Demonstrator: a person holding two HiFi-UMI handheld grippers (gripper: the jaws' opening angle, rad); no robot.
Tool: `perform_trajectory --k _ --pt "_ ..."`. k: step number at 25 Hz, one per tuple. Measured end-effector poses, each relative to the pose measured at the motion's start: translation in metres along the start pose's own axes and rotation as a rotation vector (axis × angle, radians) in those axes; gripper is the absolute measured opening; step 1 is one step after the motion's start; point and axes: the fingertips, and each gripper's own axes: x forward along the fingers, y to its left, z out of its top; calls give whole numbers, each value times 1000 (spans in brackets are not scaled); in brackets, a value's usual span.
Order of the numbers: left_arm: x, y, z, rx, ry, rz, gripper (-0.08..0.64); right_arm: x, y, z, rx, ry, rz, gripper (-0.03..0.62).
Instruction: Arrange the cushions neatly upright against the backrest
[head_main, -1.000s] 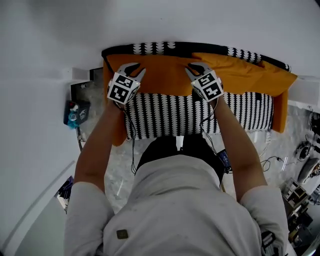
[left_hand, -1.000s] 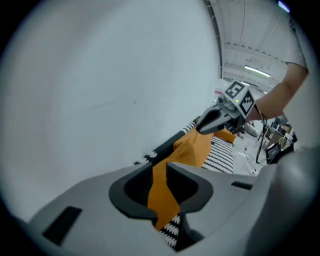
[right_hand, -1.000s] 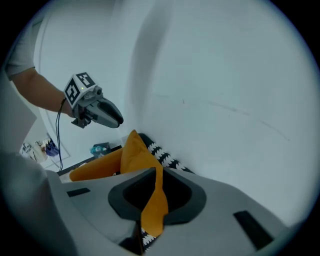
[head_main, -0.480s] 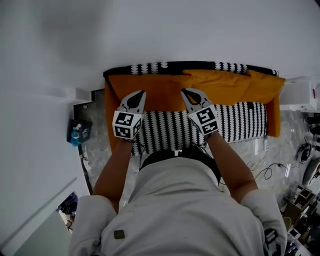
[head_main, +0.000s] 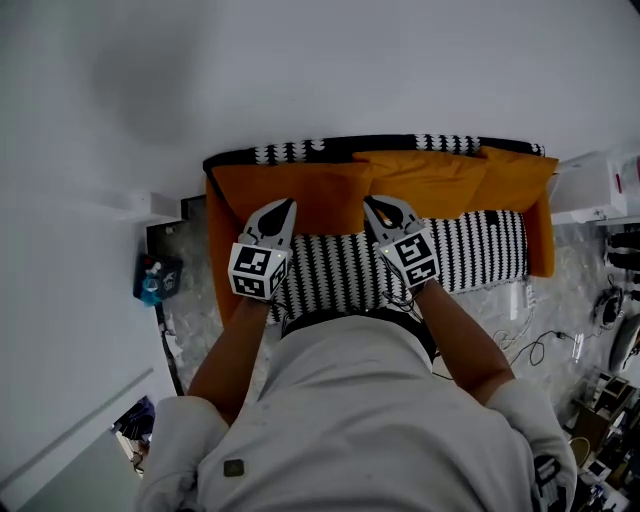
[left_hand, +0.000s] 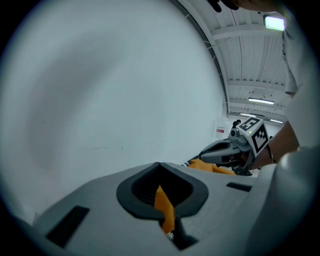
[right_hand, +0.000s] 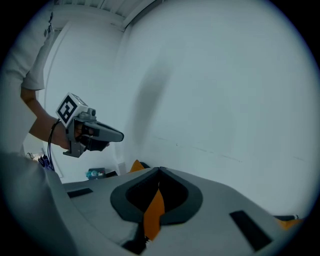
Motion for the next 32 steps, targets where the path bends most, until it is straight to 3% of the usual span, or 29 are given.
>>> perform_trajectory --k 8,18,26,32 --pt "-8 -47 15 1 -39 7 9 -50 -4 -10 -17 -43 25 26" --pt "-25 -158 11 34 -64 47 9 -145 -7 -42 -23 -109 40 26" --pt "-64 -254 2 54 -93 92 9 -235 5 -60 -43 -151 74 26" --pt "-104 -289 1 62 -106 111 9 -283 25 -69 -50 -159 81 26"
